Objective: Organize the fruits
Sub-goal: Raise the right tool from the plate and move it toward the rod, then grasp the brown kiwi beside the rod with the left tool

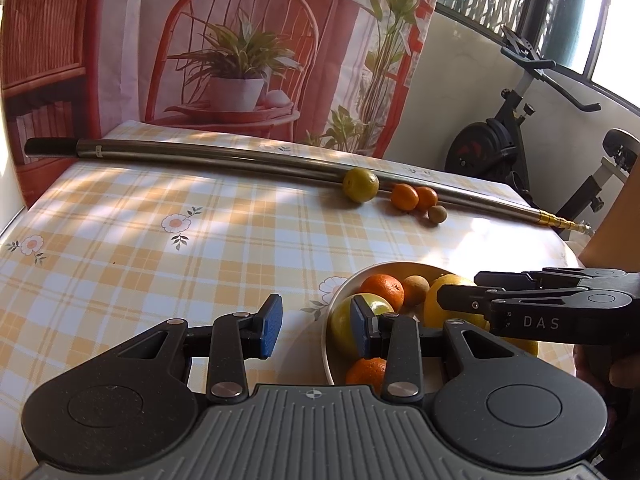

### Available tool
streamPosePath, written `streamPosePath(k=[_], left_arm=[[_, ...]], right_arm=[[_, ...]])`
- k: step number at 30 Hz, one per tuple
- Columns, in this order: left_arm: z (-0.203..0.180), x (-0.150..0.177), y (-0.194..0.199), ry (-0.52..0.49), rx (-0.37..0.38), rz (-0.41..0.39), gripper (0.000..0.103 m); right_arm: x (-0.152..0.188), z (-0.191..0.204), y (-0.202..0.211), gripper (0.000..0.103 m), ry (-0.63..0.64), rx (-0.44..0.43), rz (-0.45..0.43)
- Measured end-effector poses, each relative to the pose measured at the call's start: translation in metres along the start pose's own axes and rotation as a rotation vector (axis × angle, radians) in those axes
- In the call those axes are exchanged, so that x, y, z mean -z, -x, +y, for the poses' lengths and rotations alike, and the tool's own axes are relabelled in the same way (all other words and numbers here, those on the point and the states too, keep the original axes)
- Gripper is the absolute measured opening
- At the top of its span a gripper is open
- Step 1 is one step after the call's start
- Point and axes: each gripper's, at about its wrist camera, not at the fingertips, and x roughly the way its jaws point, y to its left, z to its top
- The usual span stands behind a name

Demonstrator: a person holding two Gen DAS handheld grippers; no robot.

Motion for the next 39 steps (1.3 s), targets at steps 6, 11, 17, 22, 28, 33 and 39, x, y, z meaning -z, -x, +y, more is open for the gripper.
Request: streamPosePath(k=[6, 11, 17, 22, 28, 33, 39], left_arm=[[0.0, -0.013, 0.0, -0.002, 0.004, 0.012, 0.039], [-0.007, -0.038, 0.009, -0.044, 0.004, -0.028, 0.039], [-0.02, -0.064, 0.016, -0.068, 0.012, -0.076, 0.039], [-0.035, -0.076, 0.013, -0.092, 0.024, -0.088, 0.039], [-0.05, -0.089, -0.001, -0.096, 0.045, -0.065, 0.039], [-0.065, -0.095, -0.018, -0.108, 0.072, -0.035, 0.039], [-0.093, -0.105, -0.047, -0.18, 0.122, 0.009, 0.039]], right_arm=[[-0.01, -0.007, 0.011, 0.05, -0.037, -0.015, -0.042], [-0.023, -0.021, 0.023, 0.05, -0.082, -0.017, -0.096], [-0.043, -0.051, 0.04, 0.05, -0.111, 0.021, -0.173], [-0.054, -0.079, 0.052, 0.05, -0.139, 0.057, -0.232], [-0.057, -0.104, 0.058, 0.05, -0.16, 0.081, -0.256], [-0.053, -0.121, 0.054, 0.05, -0.181, 0.1, -0.24], [-0.043, -0.145, 0.047, 0.05, -0.219, 0.124, -0.231]])
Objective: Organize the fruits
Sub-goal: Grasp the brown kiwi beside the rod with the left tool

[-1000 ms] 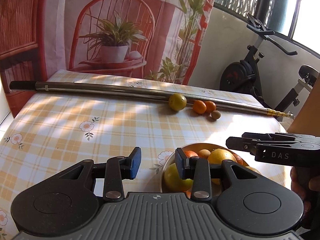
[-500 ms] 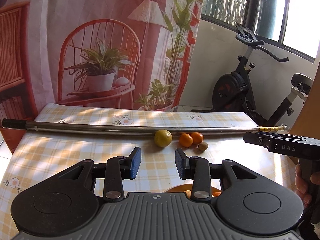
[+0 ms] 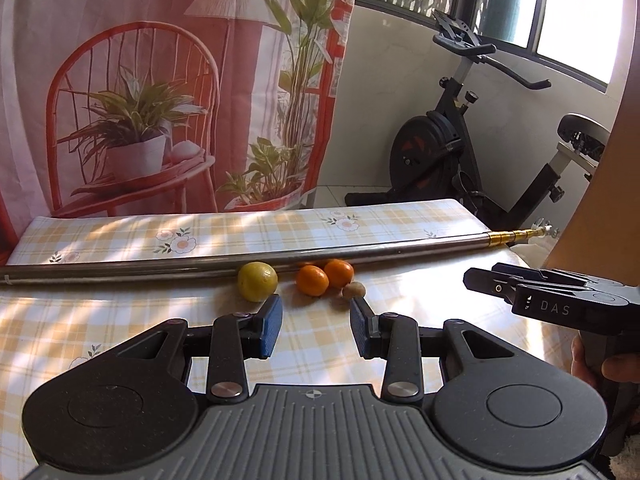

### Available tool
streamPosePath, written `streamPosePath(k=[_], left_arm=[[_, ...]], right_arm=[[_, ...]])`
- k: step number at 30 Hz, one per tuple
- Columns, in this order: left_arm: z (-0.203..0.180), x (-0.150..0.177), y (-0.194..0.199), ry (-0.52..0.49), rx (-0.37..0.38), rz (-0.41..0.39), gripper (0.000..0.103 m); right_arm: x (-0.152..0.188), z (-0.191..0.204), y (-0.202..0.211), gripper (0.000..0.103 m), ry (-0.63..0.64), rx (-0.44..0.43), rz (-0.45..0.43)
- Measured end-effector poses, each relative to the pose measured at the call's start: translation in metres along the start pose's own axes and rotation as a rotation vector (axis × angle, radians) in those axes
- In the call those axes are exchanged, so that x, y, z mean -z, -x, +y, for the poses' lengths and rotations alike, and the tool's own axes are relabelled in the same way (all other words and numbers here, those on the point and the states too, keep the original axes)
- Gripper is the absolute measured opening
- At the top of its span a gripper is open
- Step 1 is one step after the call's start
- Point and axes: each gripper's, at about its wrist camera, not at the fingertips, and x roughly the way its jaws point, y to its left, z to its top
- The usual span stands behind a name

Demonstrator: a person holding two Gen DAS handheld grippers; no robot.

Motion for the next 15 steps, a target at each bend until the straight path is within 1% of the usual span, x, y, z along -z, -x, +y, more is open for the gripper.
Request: streamPosePath(k=[5, 10, 15], left_arm=[[-0.018, -0.016, -0.039, -0.026, 0.048, 0.031, 0.039], [-0.026, -0.024, -0.089, 0.015, 0.085, 0.092, 0.039], [-0.031, -0.018, -0.135, -0.005, 0.076, 0.155, 0.039]], right_arm=[[0.005, -0.02, -0.011, 0.05, -0.025, 0.031, 0.008], [0.011, -0.037, -0.022, 0.05, -0.057, 0.04, -0.006], [0.021, -0.048, -0.037, 0.05, -0.052, 0.053, 0.0]])
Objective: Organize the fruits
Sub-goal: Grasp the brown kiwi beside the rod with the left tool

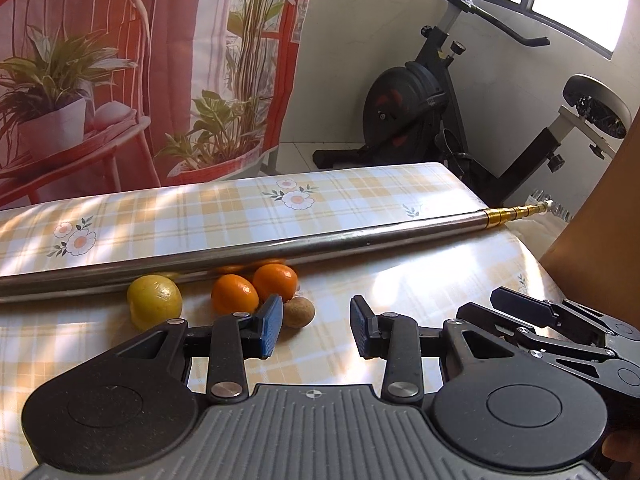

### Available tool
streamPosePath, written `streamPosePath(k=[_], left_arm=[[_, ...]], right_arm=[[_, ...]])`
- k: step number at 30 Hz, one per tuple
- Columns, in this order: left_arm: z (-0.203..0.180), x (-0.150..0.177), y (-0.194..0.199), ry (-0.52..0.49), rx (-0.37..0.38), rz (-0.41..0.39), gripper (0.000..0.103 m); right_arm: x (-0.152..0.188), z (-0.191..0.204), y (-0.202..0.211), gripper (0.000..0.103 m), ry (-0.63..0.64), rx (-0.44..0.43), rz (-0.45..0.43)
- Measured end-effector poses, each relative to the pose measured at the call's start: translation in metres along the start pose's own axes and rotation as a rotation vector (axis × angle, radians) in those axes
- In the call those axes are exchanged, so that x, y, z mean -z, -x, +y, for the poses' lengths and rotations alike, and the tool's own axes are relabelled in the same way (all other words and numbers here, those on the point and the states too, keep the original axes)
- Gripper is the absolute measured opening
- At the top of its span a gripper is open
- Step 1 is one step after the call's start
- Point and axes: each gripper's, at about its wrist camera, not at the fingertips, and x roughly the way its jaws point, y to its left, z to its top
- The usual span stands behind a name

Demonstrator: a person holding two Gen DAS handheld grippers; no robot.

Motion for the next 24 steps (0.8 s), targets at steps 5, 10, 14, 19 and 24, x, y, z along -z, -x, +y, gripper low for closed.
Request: streamPosePath(k=[5, 10, 14, 19, 24], left_arm=[[0.004, 0.002, -0.032, 0.004, -0.034, 0.037, 0.038], [0.005, -0.003, -0.049, 0.013, -0.025, 0.066, 0.036], [0.004, -0.005, -0.059, 0.005, -0.052, 0.08, 0.036], [0.001, -0.003, -0.068, 0.006, -0.072, 0.112, 0.036], [0.0, -0.003, -0.072, 0.004, -0.07, 0.111, 0.03]], right_arm=[[0.01, -0.007, -0.013, 0.05, -0.031, -0.014, 0.027], [0.017, -0.013, -0.022, 0.05, -0.042, -0.017, 0.05], [0.021, -0.019, -0.026, 0.05, -0.075, -0.025, 0.066], [0.024, -0.019, -0.027, 0.05, -0.076, -0.027, 0.075], [0.025, -0.018, -0.026, 0.05, -0.077, -0.028, 0.084]])
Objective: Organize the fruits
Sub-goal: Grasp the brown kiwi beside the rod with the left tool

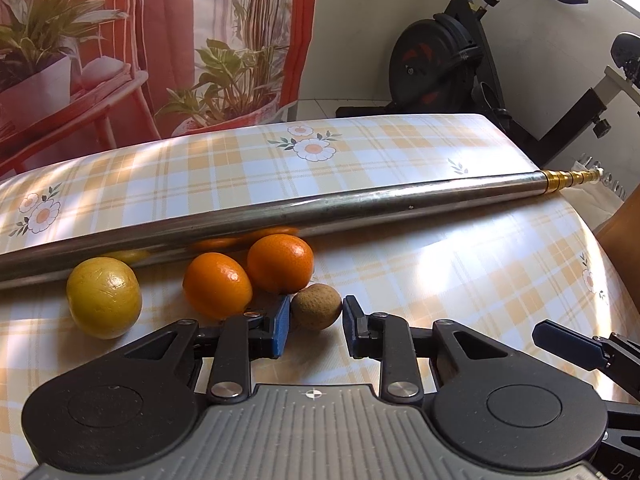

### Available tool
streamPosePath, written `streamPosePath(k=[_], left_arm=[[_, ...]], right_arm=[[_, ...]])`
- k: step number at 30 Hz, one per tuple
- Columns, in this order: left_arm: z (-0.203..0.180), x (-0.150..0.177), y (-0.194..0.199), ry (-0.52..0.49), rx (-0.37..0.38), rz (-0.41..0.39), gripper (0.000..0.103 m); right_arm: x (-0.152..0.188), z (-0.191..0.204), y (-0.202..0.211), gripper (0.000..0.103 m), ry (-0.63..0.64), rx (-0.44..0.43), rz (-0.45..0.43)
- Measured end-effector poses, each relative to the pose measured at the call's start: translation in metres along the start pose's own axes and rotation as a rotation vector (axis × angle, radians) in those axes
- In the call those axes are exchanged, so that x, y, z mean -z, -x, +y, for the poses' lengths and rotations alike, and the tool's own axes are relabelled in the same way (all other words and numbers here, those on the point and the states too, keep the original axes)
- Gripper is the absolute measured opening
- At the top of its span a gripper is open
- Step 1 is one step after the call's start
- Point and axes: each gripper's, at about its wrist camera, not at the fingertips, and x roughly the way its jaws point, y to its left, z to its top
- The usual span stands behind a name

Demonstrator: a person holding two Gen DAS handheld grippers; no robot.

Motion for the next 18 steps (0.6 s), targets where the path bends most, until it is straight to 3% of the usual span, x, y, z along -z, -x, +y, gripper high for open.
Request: streamPosePath(k=[7, 12, 18], left_arm=[[-0.001, 0.006, 0.02, -0.021, 0.032, -0.033, 0.029], [-0.001, 0.018, 0.056, -0.045, 0.041, -0.07, 0.029], [0.021, 0.034, 0.109, 0.022, 0.055, -0.133, 0.029]], right_arm=[[-0.002, 0.004, 0.005, 0.05, -0.001, 0.001, 0.0], [-0.006, 0.011, 0.014, 0.05, -0.001, -0.009, -0.016], [-0.017, 0.026, 0.033, 0.05, 0.036, -0.043, -0.048]])
